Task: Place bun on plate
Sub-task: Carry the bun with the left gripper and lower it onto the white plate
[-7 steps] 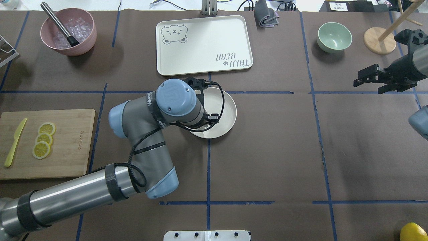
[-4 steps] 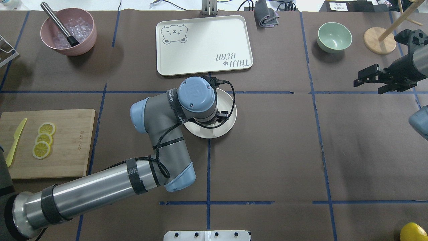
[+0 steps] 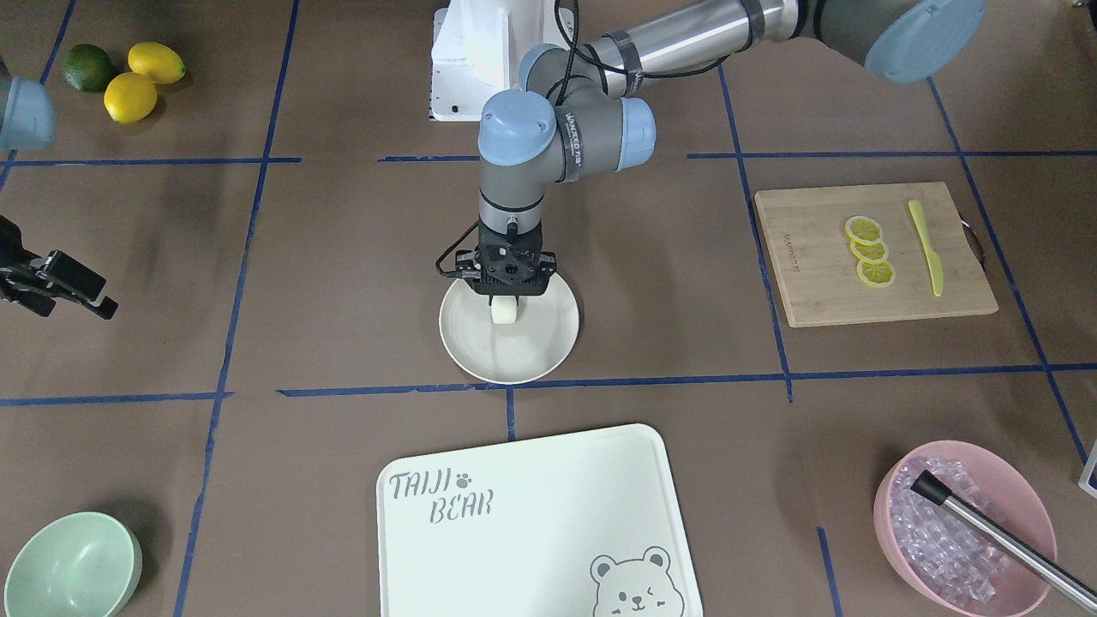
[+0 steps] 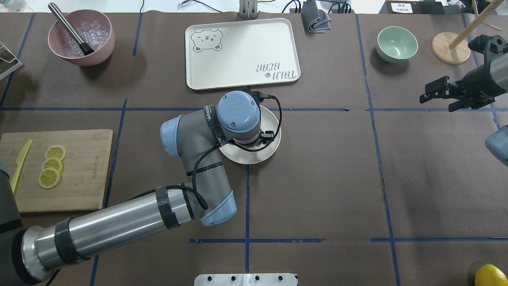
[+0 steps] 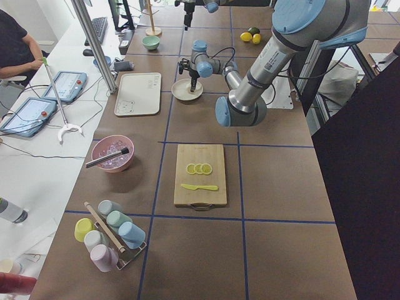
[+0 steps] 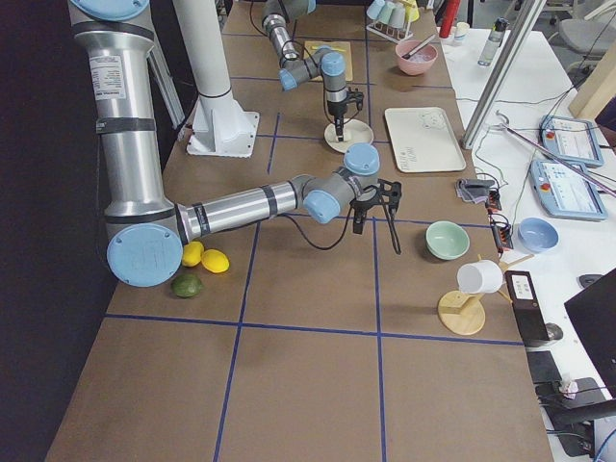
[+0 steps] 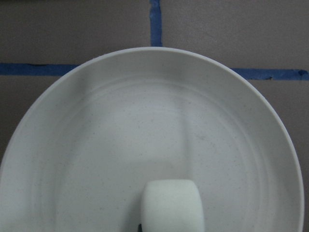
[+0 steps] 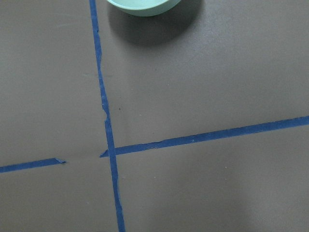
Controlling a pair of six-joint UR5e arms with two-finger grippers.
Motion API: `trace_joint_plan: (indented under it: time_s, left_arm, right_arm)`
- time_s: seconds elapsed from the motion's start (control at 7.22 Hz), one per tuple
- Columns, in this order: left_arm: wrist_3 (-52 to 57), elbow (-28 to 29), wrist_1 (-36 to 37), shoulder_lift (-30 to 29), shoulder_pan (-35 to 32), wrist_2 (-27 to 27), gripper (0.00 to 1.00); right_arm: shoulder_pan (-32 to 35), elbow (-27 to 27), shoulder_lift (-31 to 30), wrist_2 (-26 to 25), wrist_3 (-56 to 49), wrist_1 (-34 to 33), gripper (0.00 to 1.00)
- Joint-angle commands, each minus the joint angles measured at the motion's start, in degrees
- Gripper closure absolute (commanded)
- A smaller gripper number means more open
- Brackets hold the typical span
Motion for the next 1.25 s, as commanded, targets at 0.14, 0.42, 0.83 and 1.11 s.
trace_joint_plan:
  time_s: [0.14, 0.42, 0.83, 1.11]
  left_arm:
    - [0.0, 0.0, -0.2, 0.1, 0.2, 0.4, 0.28]
    - [0.1, 0.0, -0.2, 0.1, 0.2, 0.4, 0.01]
    - [0.0, -1.7, 0.6, 0.1, 0.1, 2.6, 0.00]
    - [0.7, -12.2, 10.7, 2.9, -2.9, 0.9, 0.00]
  right_arm:
    - [0.0, 0.0, -0.1, 0.0, 0.0, 0.0, 0.00]
    - [0.0, 0.0, -0.1, 0.0, 0.0, 0.0, 0.00]
    - [-0.1, 0.0, -0.1, -0.1, 0.1, 0.0, 0.00]
    - [0.0, 0.0, -0.1, 0.0, 0.0, 0.0, 0.00]
